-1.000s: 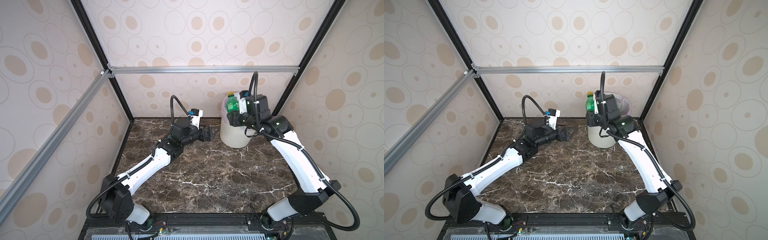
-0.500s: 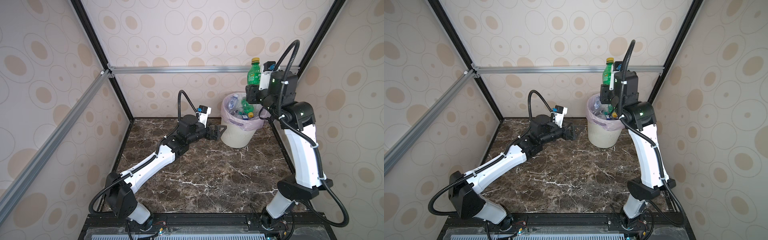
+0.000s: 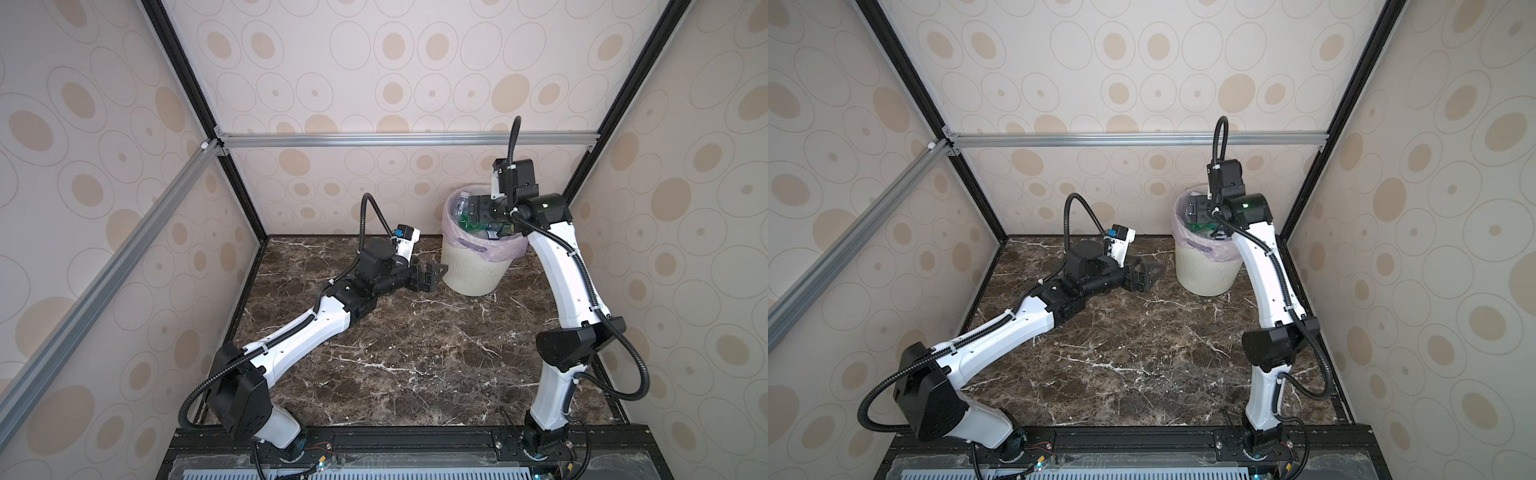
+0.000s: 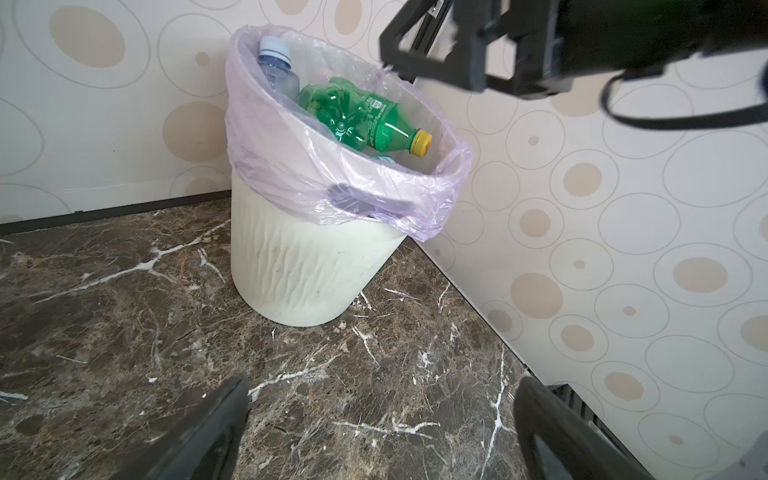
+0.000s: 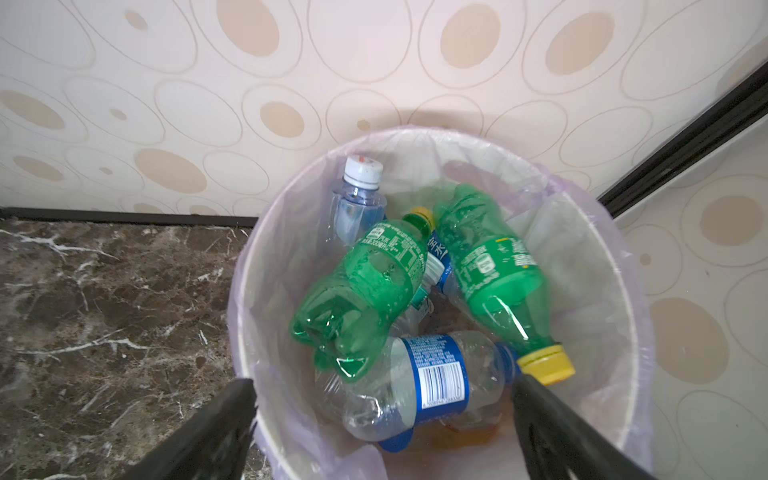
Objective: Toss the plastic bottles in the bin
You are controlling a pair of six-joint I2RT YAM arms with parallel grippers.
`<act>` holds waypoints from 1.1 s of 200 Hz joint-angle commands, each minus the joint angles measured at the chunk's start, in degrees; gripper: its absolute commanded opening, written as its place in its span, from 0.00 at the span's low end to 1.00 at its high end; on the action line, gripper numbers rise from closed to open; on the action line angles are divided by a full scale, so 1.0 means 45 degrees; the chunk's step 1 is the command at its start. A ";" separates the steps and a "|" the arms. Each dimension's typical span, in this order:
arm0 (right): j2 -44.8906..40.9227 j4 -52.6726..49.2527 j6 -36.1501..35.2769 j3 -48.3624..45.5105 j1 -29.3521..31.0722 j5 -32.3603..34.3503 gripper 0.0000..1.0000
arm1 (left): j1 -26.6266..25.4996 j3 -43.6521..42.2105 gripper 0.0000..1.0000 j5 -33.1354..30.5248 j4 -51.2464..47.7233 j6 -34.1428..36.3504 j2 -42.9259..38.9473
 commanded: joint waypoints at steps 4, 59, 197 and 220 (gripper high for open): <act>-0.1136 0.0228 0.0085 -0.0140 0.0017 -0.0022 1.00 | -0.0054 -0.0034 0.99 -0.0001 0.0214 -0.0038 -0.0548; -0.2054 0.0583 0.0143 -0.1731 0.0017 0.0128 1.00 | -0.0047 -0.0124 0.99 -0.0325 -0.0078 0.0168 -0.0916; -0.8210 0.5028 0.0318 -1.3587 0.0016 0.3284 1.00 | 0.3317 -0.1605 0.99 -0.7507 -0.1975 0.3553 -0.3636; -0.8632 0.5622 0.0706 -1.5287 0.0017 0.3553 1.00 | 0.4063 -0.3377 0.99 -0.8819 -0.0493 0.3484 -0.4162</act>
